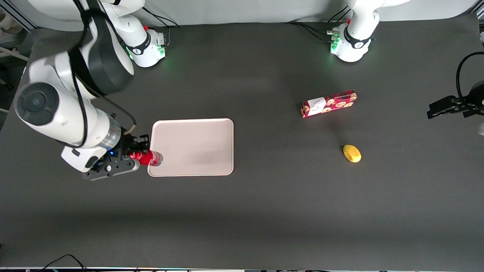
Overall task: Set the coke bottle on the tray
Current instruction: 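Lift the bottle with the right gripper and carry it over the tray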
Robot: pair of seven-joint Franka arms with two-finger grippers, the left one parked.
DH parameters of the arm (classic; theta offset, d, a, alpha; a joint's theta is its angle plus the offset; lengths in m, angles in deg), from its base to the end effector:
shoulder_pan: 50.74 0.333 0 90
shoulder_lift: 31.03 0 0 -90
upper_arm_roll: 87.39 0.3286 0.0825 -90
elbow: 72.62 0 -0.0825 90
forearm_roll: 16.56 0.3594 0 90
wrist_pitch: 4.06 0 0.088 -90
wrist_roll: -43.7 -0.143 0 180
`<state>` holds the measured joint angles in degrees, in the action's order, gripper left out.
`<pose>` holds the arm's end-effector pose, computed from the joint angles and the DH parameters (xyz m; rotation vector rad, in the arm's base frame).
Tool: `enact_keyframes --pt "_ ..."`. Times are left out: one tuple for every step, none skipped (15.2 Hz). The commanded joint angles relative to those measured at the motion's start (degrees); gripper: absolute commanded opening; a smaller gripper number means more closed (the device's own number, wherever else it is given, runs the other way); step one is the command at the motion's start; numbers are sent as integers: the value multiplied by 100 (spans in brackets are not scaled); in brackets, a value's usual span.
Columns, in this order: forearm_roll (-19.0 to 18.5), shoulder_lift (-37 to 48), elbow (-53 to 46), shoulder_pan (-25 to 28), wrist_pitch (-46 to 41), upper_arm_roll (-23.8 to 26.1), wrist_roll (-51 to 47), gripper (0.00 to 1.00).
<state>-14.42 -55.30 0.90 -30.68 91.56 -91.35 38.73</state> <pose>0.6303 0.1958 0.4859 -3.1243 -0.3063 0.0595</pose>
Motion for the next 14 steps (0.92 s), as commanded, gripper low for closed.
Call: enact_keyframes --pt "59 1459 3013 -28 1921 -18 286 0" --pt "59 1626 3445 -46 2194 -27 374 0" --pt "50 1749 3832 -46 2467 -27 435 0" --pt "15 1846 4158 -46 2696 -27 445 0" --pt "-20 1934 4440 -55 2829 -35 445 0" --pt "-29 2013 4669 -72 2943 -44 453 0" --pt "-38 2075 4906 -107 3092 -62 584 0" --pt "-38 2137 5100 -151 3294 -79 768 0" --pt "-38 2137 5180 -169 3383 -158 831 0" --pt "-38 2129 5198 -169 3401 -202 840 0" --pt "-38 2102 5198 -178 3419 -211 840 0" --pt "-47 2067 5207 -186 3497 -211 849 0" --pt "-47 2023 5224 -221 3620 -246 849 0" --pt "-47 1962 5242 -239 3717 -246 849 0"
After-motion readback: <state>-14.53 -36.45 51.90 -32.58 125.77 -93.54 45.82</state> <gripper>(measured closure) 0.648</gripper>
